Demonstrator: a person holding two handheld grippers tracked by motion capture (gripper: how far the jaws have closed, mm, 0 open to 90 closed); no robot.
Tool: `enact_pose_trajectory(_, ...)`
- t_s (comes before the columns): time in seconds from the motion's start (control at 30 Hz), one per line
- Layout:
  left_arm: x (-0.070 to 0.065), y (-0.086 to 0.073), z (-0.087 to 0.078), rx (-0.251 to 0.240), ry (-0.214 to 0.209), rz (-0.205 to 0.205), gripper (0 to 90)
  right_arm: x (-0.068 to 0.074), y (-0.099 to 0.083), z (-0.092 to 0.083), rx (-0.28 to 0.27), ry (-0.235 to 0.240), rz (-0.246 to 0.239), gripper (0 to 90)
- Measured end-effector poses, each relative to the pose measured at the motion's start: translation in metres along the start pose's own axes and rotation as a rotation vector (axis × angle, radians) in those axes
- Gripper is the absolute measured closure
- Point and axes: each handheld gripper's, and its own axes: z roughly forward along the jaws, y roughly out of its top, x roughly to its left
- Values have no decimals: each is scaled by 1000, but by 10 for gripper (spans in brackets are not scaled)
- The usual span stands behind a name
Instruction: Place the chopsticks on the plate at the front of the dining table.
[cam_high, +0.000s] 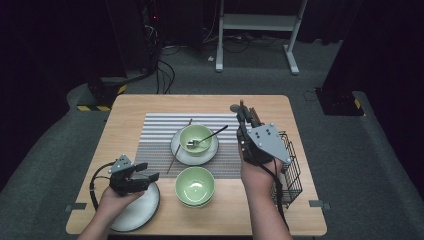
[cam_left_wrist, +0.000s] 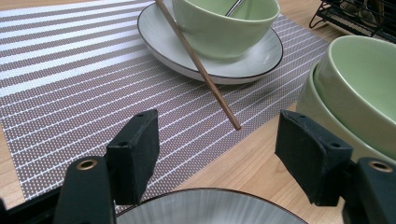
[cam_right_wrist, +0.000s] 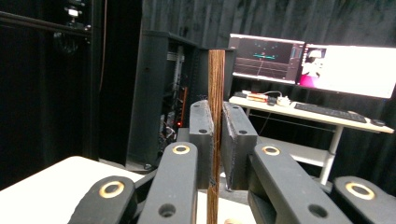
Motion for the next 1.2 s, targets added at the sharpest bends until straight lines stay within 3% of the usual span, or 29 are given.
enact_pose_trajectory(0.63,-1,1,-2,-12,0,0,300,33,-11,17,0,79,23,835)
enact_pose_trajectory(0.73,1,1,-3,-16,-1,-18,302,37,-13,20,0,85,33,835)
enact_pose_trajectory(1.2,-3,4,-4,-32,-14,4,277,60,-11,25,-21,142,45,835)
